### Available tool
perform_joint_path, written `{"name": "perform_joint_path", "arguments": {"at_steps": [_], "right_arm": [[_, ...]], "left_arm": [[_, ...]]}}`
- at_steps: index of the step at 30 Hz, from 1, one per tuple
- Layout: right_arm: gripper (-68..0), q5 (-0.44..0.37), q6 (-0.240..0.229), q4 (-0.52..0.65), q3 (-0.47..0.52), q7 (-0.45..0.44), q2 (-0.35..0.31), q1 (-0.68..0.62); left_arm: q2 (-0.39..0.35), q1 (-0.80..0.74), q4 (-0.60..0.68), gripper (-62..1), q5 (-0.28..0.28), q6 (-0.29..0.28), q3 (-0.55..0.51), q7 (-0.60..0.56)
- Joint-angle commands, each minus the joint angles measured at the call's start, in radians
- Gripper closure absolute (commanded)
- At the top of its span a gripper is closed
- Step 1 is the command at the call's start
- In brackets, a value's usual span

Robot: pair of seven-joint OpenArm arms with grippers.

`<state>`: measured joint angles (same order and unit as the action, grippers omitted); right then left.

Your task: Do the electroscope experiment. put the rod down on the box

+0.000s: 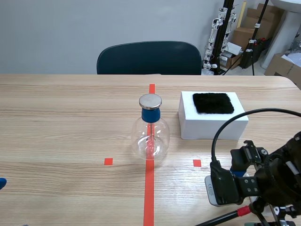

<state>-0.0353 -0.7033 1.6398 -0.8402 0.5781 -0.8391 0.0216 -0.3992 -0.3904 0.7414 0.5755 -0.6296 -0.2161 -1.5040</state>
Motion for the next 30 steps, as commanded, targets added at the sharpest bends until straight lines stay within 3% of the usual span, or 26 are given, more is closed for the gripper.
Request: {"name": "perform_joint_path", "arguments": {"at_steps": [1,5,10,15,17,21,27,30], "right_arm": [[-56.6,-0.003,0.0,0.005,0.008,0.0,-0.009,0.011],[-67.5,-0.003,0.007,0.005,0.008,0.0,-0.009,0.011],[-67.9,-0.003,0.006,0.006,0.008,-0.001,-0.014,0.006],[-67.9,-0.019,0.003,0.006,0.009,-0.019,-0.06,0.005],[-67.9,-0.031,0.001,0.007,0.022,-0.094,-0.084,0.001],[-67.9,-0.029,0.001,0.029,0.116,-0.335,-0.144,-0.074],[-67.9,-0.002,0.003,0.069,0.381,-0.687,-0.182,-0.305],[-67.9,-0.002,0.003,0.07,0.534,-0.922,-0.177,-0.445]], "left_arm": [[-0.003,-0.005,0.011,-62.3,-0.01,-0.001,-0.001,-0.05],[-0.003,-0.005,0.011,-62.3,-0.01,-0.001,-0.001,-0.05],[-0.003,-0.005,0.011,-62.3,-0.01,-0.001,-0.001,-0.05],[-0.003,-0.005,0.011,-62.3,-0.01,-0.001,-0.001,-0.05],[-0.003,-0.005,0.011,-62.3,-0.01,-0.001,-0.001,-0.05],[-0.003,-0.005,0.011,-62.3,-0.01,-0.001,-0.001,-0.05],[-0.003,-0.005,0.011,-62.3,-0.01,-0.001,-0.001,-0.05],[-0.003,-0.005,0.011,-62.3,-0.01,-0.001,-0.001,-0.05]]}}
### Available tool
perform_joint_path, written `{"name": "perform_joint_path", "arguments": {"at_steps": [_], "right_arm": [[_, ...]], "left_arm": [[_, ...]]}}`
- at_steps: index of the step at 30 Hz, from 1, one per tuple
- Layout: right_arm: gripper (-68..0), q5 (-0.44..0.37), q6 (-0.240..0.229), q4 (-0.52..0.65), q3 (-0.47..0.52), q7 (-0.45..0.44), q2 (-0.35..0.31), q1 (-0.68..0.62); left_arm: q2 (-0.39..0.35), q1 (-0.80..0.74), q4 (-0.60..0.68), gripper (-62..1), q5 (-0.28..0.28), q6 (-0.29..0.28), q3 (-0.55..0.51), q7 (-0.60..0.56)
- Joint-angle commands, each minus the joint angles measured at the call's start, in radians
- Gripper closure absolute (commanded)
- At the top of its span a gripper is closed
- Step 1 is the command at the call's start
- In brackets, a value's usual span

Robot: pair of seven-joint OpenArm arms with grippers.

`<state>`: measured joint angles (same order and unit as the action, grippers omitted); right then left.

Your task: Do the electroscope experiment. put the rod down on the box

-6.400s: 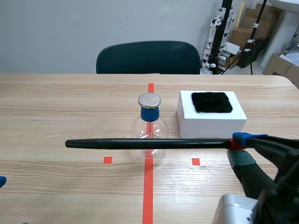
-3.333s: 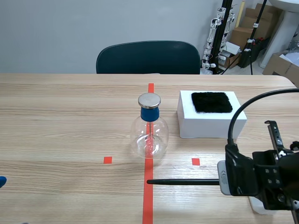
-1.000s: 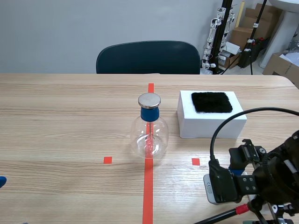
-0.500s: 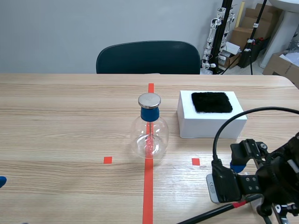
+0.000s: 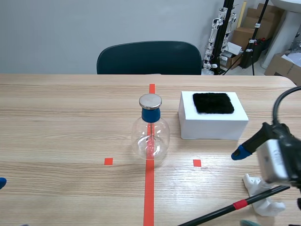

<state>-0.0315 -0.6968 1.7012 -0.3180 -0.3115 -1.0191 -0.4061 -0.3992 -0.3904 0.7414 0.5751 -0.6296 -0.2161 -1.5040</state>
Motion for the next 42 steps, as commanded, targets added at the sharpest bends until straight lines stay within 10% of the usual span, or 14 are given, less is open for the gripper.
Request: {"name": "perform_joint_path", "arguments": {"at_steps": [1,8,13,42], "right_arm": [[-67.9,-0.006,-0.004,0.008,0.06,-0.107,0.008,-0.061],[-67.9,0.048,0.001,0.008,0.419,-0.511,0.138,-0.341],[-67.9,0.046,0.016,0.008,0.612,-0.642,0.288,-0.457],[-67.9,0.047,0.023,0.008,0.646,-0.497,0.327,-0.475]], "left_arm": [[-0.003,-0.005,0.011,-62.3,-0.01,-0.001,-0.001,-0.05],[-0.003,-0.005,0.011,-62.3,-0.01,-0.001,-0.001,-0.05],[-0.003,-0.005,0.011,-62.3,-0.01,-0.001,-0.001,-0.05],[-0.003,-0.005,0.011,-62.3,-0.01,-0.001,-0.001,-0.05]]}}
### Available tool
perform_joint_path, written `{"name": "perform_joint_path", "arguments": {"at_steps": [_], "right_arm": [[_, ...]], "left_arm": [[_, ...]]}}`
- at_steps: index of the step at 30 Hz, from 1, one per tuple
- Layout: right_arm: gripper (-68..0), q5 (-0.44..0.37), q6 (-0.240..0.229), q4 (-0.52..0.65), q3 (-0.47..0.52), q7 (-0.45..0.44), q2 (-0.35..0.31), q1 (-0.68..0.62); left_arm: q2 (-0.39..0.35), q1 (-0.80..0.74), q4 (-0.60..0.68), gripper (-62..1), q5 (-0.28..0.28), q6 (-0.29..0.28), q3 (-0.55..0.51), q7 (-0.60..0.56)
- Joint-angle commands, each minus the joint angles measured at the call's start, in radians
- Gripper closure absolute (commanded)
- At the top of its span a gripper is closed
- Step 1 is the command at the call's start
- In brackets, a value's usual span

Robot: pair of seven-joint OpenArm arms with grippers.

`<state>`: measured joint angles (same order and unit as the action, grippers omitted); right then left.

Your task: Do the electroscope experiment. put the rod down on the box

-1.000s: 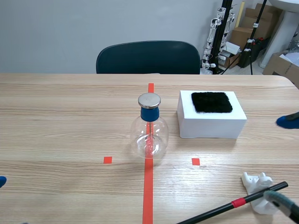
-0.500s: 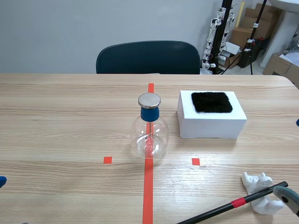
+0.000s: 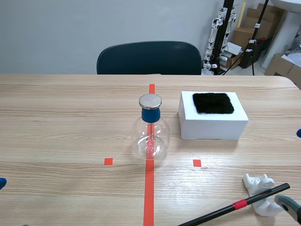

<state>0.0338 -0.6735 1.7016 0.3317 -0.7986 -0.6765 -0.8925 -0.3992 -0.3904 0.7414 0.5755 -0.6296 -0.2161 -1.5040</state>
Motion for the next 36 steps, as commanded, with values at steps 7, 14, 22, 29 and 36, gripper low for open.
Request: {"name": "perform_joint_path", "arguments": {"at_steps": [7,14,22,29,36], "right_arm": [[-67.9,-0.018,0.0,0.008,-0.004,-0.011,-0.016,0.012],[-67.9,-0.019,-0.001,0.008,-0.004,-0.028,-0.016,0.012],[-67.9,-0.019,-0.001,0.008,-0.004,-0.031,-0.016,0.012],[-67.9,-0.019,-0.001,0.008,-0.004,-0.031,-0.016,0.012],[-67.9,-0.019,-0.001,0.008,-0.004,-0.031,-0.016,0.012]], "left_arm": [[-0.003,-0.005,0.011,-62.3,-0.01,-0.001,-0.001,-0.05],[-0.003,-0.005,0.011,-62.3,-0.01,-0.001,-0.001,-0.05],[-0.003,-0.005,0.011,-62.3,-0.01,-0.001,-0.001,-0.05],[-0.003,-0.005,0.011,-62.3,-0.01,-0.001,-0.001,-0.05],[-0.003,-0.005,0.011,-62.3,-0.01,-0.001,-0.001,-0.05]]}}
